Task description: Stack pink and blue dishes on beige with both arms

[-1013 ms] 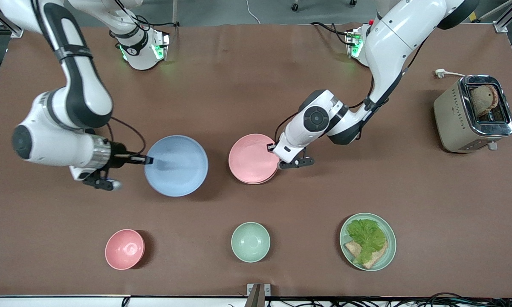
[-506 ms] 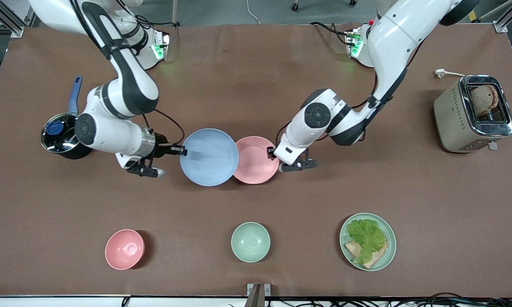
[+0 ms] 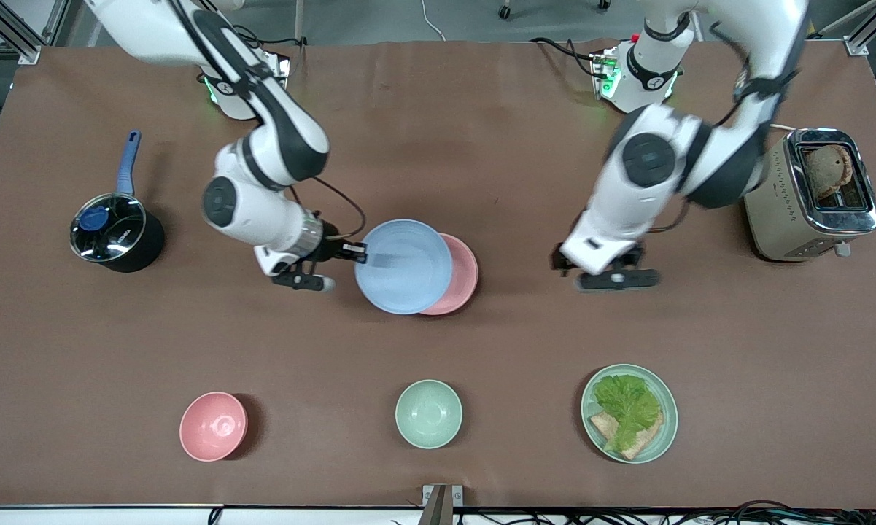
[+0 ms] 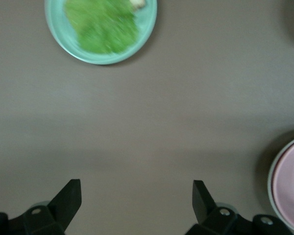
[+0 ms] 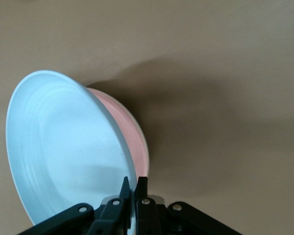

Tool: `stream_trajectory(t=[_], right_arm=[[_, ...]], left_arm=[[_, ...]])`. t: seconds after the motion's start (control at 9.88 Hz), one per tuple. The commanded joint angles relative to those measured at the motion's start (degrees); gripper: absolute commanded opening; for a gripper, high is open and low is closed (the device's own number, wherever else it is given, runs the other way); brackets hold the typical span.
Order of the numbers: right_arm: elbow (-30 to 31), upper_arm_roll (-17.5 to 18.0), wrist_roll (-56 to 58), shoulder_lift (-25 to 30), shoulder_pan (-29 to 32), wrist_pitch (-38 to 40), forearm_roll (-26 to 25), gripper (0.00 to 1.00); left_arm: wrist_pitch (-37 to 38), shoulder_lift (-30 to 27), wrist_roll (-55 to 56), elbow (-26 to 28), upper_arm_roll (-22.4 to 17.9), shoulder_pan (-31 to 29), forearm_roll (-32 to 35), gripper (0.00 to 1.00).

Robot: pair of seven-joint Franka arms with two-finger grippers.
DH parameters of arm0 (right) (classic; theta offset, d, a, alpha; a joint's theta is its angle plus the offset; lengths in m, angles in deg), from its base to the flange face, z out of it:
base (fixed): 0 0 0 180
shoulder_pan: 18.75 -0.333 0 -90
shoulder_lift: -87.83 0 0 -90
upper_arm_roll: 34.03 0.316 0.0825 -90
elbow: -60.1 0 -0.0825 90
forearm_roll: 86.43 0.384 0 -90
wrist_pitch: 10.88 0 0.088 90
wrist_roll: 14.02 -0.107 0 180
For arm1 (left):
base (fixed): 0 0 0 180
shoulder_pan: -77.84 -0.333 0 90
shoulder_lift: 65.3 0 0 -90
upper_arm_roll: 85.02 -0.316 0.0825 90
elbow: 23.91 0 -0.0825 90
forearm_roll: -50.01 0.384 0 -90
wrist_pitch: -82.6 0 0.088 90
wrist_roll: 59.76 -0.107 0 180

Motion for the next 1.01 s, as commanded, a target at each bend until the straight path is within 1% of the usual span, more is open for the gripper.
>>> stream_trajectory(t=[0.0,0.1,0.3,0.41,0.51,0.61,0.71,0.81,0.91], right_arm=[[0.6,0.2,-1.1,-3.4,-2.0,-6.2,-0.1,0.04],[1.2,0.3,-2.2,-4.3,-2.7,-9.0,-0.1,0.04],[1.8,0.3,-2.6,-4.5,-3.6,-9.7,-0.1,0.06],[1.7,0.3,-2.5,-4.9,-3.4,-9.5,-0.2,0.21],[1.7,0.3,-2.5,-5.1,-3.2,-9.5,-0.2,0.80],[1.7,0.2,-2.4,-4.6,-3.1,-9.3,-0.4,1.00],[1.7,-0.2,-2.2,-2.8,-2.4,-9.0,-1.1,1.00],[1.7,-0.9,-2.2,-0.3,-0.4,-8.1,-2.4,1.00],[1.6,-2.3,-2.4,2.7,1.7,-6.8,-4.8,1.00]], left_arm=[[4.3,-6.7,-12.7,1.9,-6.3,-0.6,-3.4,1.00],[8.0,-9.1,-17.9,0.2,-9.0,-0.7,-4.3,1.00],[17.3,-12.3,-27.4,-5.6,-14.8,-0.7,-7.4,1.00],[23.5,-12.7,-31.5,-9.9,-17.1,-0.9,-8.1,1.00],[28.4,-13.2,-32.9,-13.0,-17.8,-1.7,-8.2,1.00],[30.0,-14.9,-32.9,-13.6,-18.4,-2.2,-8.2,1.00],[30.2,-15.6,-33.0,-13.8,-19.0,-2.3,-8.1,1.00],[30.3,-15.6,-32.7,-16.1,-19.0,-2.6,-8.2,1.00],[31.9,-14.8,-32.6,-18.9,-19.0,-2.7,-8.2,1.00]])
